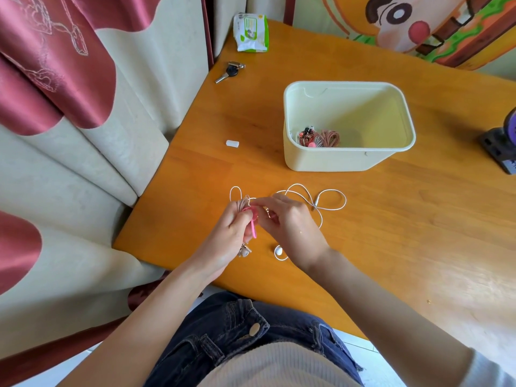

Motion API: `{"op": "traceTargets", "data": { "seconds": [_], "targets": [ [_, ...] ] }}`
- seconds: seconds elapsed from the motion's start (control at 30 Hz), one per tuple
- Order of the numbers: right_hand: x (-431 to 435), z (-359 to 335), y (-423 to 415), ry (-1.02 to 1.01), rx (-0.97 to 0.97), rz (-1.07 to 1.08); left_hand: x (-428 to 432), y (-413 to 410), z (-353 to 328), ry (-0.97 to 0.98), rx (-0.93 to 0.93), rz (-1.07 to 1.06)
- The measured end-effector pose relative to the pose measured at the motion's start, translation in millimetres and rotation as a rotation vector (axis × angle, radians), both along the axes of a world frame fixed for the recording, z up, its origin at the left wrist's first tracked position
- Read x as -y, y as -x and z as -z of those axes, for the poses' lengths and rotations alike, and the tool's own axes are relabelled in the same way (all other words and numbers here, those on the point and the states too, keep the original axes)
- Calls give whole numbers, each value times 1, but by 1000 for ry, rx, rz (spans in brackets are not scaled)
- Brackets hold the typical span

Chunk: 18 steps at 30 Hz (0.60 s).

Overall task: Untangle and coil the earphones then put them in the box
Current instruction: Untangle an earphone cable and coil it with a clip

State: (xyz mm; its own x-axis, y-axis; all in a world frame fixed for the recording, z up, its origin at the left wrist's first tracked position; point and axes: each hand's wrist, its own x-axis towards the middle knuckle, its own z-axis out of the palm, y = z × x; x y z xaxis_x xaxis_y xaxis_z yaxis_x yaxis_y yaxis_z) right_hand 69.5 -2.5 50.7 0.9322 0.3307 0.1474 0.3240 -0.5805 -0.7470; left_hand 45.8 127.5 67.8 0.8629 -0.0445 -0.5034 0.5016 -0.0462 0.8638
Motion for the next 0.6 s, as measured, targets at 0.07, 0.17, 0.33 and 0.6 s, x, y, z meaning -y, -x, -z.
{"op": "traceTargets", "data": {
  "seconds": [0.07, 0.17, 0.33, 0.6],
  "targets": [
    [-1, 1, 1, -1, 7, -9, 0, -1, 1, -8, -1, -11],
    [-3, 1, 4, -30, -12, 0, -2, -1, 3, -8, -15, 15],
    [-1, 5, 2, -206, -377, 149, -2, -1, 3, 7, -1, 93],
    [6, 8, 4, -402, -629, 200, 1, 2, 8, 15, 6, 119]
  ]
}}
